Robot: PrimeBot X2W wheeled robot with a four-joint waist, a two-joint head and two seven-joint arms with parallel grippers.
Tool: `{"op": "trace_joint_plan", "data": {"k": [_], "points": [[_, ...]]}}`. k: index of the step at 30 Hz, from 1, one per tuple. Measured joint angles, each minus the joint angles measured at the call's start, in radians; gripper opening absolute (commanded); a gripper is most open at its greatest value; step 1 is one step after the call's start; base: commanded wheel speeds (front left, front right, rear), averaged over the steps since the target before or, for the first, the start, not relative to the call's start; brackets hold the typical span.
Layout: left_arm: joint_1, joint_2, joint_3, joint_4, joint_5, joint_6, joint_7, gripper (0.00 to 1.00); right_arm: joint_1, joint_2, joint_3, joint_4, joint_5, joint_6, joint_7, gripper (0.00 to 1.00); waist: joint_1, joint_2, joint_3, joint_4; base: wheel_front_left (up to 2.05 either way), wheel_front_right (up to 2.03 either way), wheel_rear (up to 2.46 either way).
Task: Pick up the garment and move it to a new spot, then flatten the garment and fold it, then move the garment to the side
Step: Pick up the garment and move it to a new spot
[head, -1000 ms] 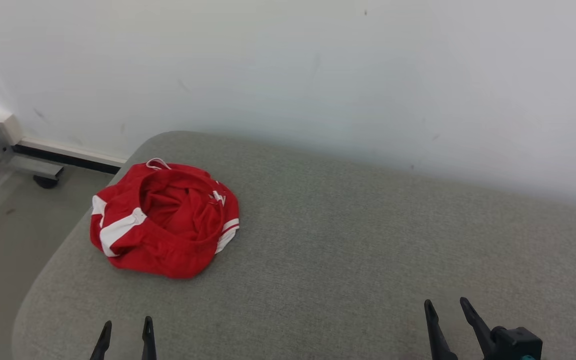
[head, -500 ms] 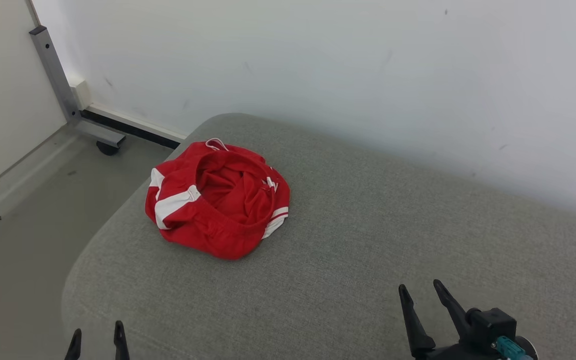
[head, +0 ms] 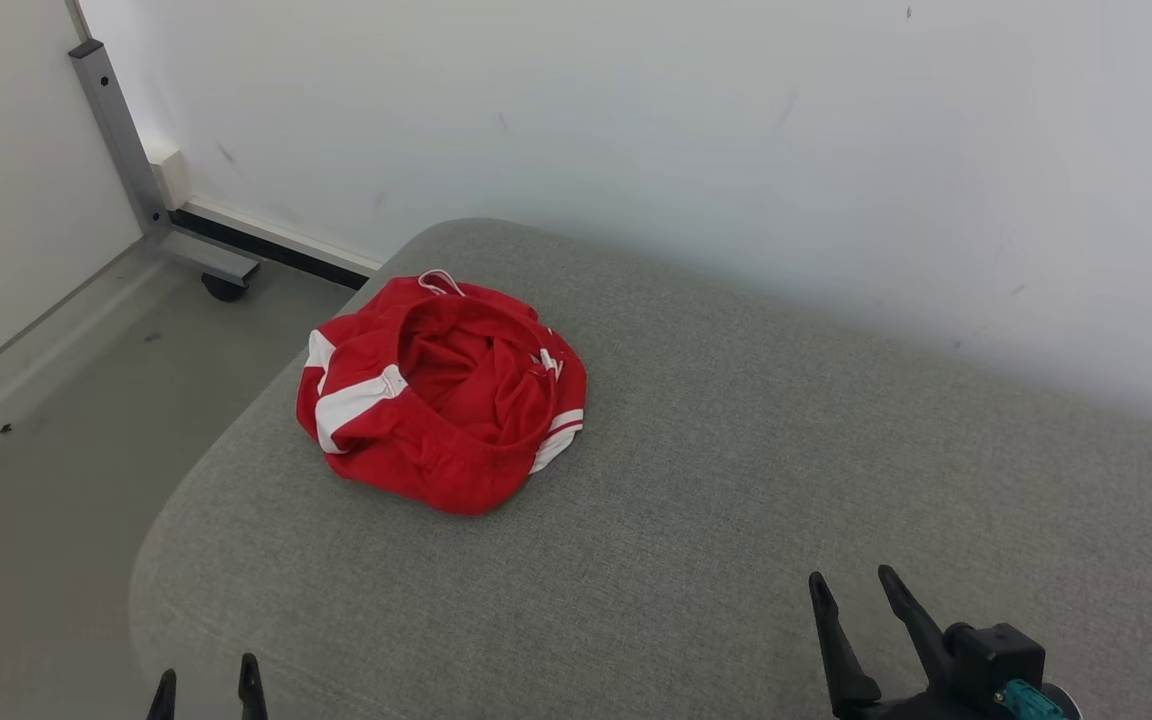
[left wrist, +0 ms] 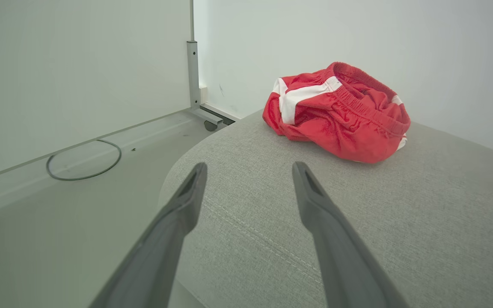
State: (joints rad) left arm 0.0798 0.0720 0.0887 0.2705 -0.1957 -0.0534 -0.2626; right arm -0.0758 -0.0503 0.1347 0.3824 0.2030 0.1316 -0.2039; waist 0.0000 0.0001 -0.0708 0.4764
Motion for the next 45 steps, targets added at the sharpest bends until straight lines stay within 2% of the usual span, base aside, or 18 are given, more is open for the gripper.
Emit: {"op": "trace_joint_plan", "data": {"k": [5, 10, 17, 20, 23, 29, 33, 40, 45], "points": [[-0.076, 0.020, -0.018, 0.048, -0.029, -0.027, 0.054, 1.00, 0.031, 0.000, -0.027, -0.001, 0.001, 0.000, -0.006, 1.00, 0.0000, 0.0000, -0.002, -0.003, 0.00, 0.00, 0.00], [-0.208, 0.044, 0.011, 0.080, -0.102, -0.035, 0.168, 1.00, 0.046, 0.000, -0.034, -0.043, -0.015, 0.000, 0.011, 1.00, -0.0001, 0.0000, 0.003, -0.011, 0.00, 0.00, 0.00], [-0.433, 0.096, 0.053, 0.164, -0.271, -0.061, 0.395, 1.00, 0.014, 0.001, -0.042, -0.139, -0.076, 0.000, 0.057, 1.00, 0.0000, 0.0000, 0.066, -0.037, 0.00, 0.00, 0.00], [-0.529, 0.106, 0.079, 0.182, -0.360, -0.062, 0.502, 1.00, -0.005, 0.001, -0.039, -0.175, -0.093, 0.000, 0.075, 1.00, 0.0001, 0.0000, 0.110, -0.058, 0.00, 0.00, 0.00], [-0.606, 0.141, 0.123, 0.190, -0.430, -0.061, 0.585, 1.00, -0.030, 0.001, -0.036, -0.204, -0.100, 0.000, 0.082, 1.00, 0.0001, 0.0000, 0.161, -0.086, 0.00, 0.00, 0.00], [-0.724, 0.169, 0.170, 0.187, -0.519, -0.018, 0.713, 1.00, -0.077, 0.001, -0.025, -0.235, -0.108, 0.000, 0.085, 1.00, 0.0003, 0.0001, 0.277, -0.157, 0.00, 0.00, 0.00], [-0.757, 0.208, 0.167, 0.163, -0.521, 0.007, 0.777, 1.00, -0.103, 0.001, -0.012, -0.247, -0.109, 0.000, 0.083, 1.00, 0.0004, 0.0000, 0.346, -0.200, 0.00, 0.00, 0.00], [-0.762, 0.253, 0.141, 0.114, -0.496, 0.061, 0.890, 1.00, -0.114, 0.000, -0.015, -0.246, -0.106, 0.000, 0.075, 1.00, 0.0003, 0.0001, 0.431, -0.273, 0.00, 0.00, 0.00], [-0.724, 0.302, 0.108, 0.094, -0.408, 0.125, 0.915, 1.00, -0.121, 0.000, -0.012, -0.244, -0.105, 0.000, 0.071, 1.00, 0.0002, 0.0000, 0.467, -0.309, 0.00, 0.00, 0.00]]}}
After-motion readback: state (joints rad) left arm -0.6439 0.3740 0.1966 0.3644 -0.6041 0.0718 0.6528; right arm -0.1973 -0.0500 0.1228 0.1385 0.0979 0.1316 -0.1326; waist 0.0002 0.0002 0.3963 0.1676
